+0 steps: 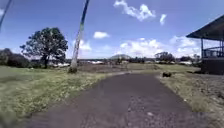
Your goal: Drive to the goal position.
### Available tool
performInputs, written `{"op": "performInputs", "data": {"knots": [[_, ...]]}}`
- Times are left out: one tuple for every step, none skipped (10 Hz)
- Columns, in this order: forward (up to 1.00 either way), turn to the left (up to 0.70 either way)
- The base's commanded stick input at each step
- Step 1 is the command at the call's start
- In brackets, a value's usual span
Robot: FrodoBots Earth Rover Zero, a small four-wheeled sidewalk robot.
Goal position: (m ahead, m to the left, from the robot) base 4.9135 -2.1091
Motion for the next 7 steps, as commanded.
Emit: {"op": "performInputs", "data": {"knots": [[1.00,-0.16],[1.00,-0.04],[1.00,-0.01],[1.00,-0.05],[1.00,-0.26],[1.00,-0.35],[1.00,-0.25]]}}
